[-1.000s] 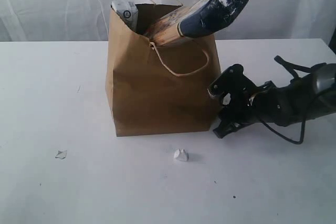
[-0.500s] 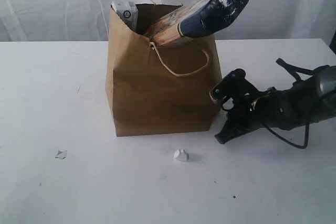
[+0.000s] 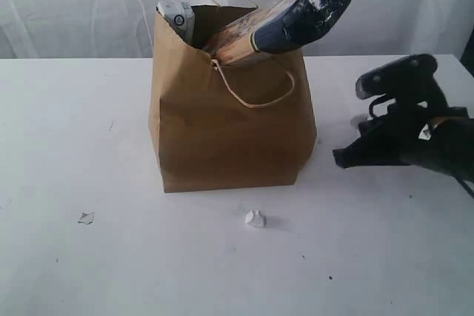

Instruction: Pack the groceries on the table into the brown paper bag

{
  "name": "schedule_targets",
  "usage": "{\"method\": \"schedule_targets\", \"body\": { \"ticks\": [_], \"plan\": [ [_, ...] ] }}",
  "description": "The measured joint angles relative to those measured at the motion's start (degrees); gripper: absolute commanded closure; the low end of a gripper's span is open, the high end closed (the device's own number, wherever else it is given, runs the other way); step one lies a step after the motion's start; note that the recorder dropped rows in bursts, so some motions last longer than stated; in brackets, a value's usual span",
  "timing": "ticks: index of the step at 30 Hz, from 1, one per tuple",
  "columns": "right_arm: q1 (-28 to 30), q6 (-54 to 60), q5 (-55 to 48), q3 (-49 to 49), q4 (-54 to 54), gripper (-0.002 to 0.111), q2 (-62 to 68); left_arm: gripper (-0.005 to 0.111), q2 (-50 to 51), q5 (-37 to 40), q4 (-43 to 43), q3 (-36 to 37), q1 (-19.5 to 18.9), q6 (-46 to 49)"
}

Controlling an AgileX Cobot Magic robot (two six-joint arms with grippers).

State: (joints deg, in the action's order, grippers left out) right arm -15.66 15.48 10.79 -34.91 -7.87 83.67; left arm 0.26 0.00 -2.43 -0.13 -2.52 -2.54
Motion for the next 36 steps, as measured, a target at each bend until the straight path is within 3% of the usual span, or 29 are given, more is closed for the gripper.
{"method": "schedule_targets", "body": {
  "ticks": [9, 17, 24, 36],
  "plan": [
    [0.00, -3.80, -1.70, -0.79, -2.18, 0.108, -15.74, 0.072, 0.00, 0.00, 0.00, 0.00, 0.00, 0.00],
    [-2.00, -3.91, -2.36, -12.12, -2.51, 0.108, -17.50, 0.072, 0.00, 0.00, 0.00, 0.00, 0.00, 0.00],
    [-2.00, -2.37, -5.25, -16.11, -2.51, 0.108, -19.64, 0.072, 0.00, 0.00, 0.00, 0.00, 0.00, 0.00],
    [-3.96, 3.32, -20.00, -24.09, -2.51, 0.108, -24.33, 0.072, 0.00, 0.00, 0.00, 0.00, 0.00, 0.00]
  ]
}}
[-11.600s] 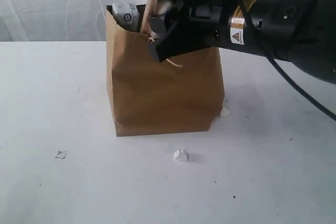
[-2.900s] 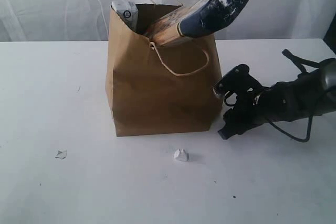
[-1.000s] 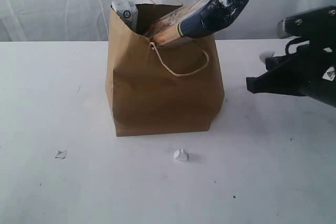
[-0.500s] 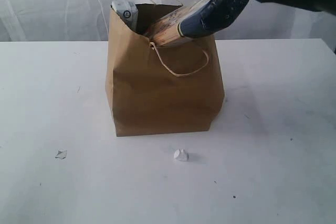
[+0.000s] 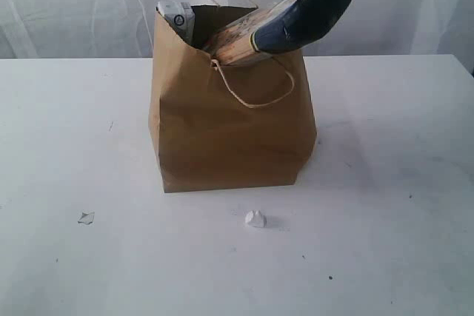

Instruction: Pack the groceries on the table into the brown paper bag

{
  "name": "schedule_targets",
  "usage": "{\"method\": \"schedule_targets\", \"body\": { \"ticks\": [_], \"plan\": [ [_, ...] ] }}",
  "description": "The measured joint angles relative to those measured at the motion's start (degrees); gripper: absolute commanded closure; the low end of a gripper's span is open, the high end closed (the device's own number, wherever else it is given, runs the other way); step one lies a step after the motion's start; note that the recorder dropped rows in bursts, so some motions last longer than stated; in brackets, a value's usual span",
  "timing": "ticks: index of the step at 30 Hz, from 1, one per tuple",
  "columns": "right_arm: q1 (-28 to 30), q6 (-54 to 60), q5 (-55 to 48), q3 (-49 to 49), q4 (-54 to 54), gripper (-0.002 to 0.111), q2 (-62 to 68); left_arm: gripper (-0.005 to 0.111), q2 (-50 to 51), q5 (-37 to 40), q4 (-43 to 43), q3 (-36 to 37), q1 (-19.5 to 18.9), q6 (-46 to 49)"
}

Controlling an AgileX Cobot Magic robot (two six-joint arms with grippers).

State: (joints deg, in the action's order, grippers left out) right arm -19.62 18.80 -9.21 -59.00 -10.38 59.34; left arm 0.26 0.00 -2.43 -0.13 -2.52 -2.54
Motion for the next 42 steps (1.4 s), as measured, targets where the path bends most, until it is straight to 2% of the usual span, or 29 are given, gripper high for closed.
{"method": "schedule_targets", "body": {
  "ticks": [13, 33, 35, 40, 42],
  "plan": [
    [-10.60, 6.22, -10.16, -11.98, 0.00, 0.108, 10.59, 0.072, 0.00, 0.00, 0.00, 0.00, 0.00, 0.00],
    [-13.35, 8.86, -16.45, -20.01, 0.11, 0.107, 22.22, 0.072, 0.00, 0.00, 0.00, 0.00, 0.00, 0.00],
    [-13.35, 8.86, -16.96, -20.10, 0.11, 0.100, 22.46, 0.072, 0.00, 0.00, 0.00, 0.00, 0.00, 0.00],
    [-13.48, 8.86, -17.32, -20.23, -0.01, 0.066, 22.55, 0.072, 0.00, 0.00, 0.00, 0.00, 0.00, 0.00],
    [-13.48, 8.86, -17.32, -20.23, -0.01, 0.058, 22.55, 0.072, 0.00, 0.00, 0.00, 0.00, 0.00, 0.00]
  ]
}}
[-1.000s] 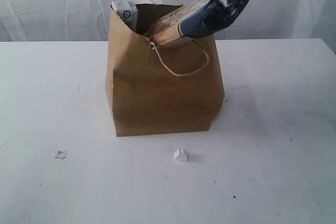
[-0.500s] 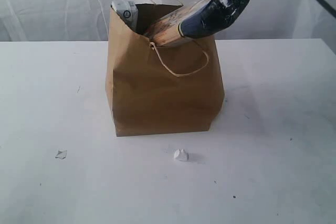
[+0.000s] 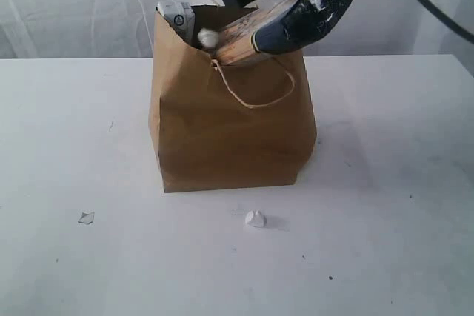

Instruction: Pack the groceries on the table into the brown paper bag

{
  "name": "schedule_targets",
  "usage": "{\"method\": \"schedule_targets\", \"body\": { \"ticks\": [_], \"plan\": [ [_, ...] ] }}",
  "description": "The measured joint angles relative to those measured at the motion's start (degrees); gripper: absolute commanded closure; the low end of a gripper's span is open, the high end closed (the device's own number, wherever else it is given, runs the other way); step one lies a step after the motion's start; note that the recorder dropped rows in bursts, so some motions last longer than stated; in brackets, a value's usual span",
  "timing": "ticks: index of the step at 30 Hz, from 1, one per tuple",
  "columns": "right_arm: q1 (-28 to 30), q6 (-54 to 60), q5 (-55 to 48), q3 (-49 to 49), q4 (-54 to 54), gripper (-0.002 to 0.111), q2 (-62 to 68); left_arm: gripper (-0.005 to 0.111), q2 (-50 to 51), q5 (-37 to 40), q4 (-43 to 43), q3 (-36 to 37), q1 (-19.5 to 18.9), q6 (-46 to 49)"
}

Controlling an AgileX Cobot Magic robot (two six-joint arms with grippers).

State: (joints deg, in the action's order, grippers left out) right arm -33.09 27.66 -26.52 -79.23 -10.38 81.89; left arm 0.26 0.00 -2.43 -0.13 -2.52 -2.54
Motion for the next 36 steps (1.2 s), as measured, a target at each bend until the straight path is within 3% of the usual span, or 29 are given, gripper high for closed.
{"method": "schedule_targets", "body": {
  "ticks": [17, 36],
  "plan": [
    [0.81, -7.35, 3.08, 0.00, 5.30, 0.056, -4.62, 0.072, 0.00, 0.00, 0.00, 0.00, 0.00, 0.00],
    [16.14, -23.52, -7.90, 0.00, 22.72, 0.056, -22.14, 0.072, 0.00, 0.00, 0.00, 0.00, 0.00, 0.00]
  ]
}}
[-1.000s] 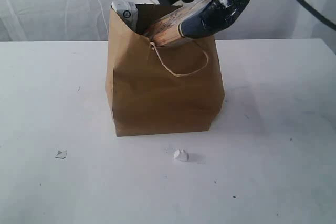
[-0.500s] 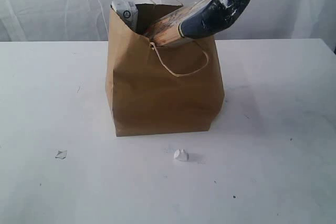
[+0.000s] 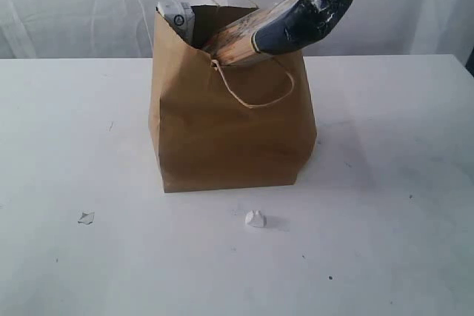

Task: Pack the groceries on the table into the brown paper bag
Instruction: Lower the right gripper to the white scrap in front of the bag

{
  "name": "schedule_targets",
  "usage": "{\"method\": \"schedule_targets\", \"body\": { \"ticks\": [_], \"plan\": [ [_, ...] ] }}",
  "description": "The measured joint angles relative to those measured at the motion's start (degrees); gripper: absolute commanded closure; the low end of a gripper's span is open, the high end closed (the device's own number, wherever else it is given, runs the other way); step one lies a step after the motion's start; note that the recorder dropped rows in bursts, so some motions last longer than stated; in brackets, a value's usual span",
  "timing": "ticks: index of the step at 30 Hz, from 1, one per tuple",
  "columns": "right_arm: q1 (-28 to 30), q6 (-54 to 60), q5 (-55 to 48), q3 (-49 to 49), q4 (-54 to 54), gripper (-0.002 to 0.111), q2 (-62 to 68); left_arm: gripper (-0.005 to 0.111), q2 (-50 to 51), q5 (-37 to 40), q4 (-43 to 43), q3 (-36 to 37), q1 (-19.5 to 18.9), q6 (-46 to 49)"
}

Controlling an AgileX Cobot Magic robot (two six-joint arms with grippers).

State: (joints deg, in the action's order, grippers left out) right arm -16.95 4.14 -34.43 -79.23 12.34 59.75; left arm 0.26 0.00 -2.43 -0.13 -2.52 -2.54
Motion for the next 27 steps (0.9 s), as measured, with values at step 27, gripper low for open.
{"method": "schedule_targets", "body": {
  "ticks": [27],
  "plan": [
    [8.61, 12.43, -22.39, 31.14, -25.10, 0.056, -11.51, 0.072, 0.00, 0.00, 0.00, 0.00, 0.00, 0.00]
  ]
}}
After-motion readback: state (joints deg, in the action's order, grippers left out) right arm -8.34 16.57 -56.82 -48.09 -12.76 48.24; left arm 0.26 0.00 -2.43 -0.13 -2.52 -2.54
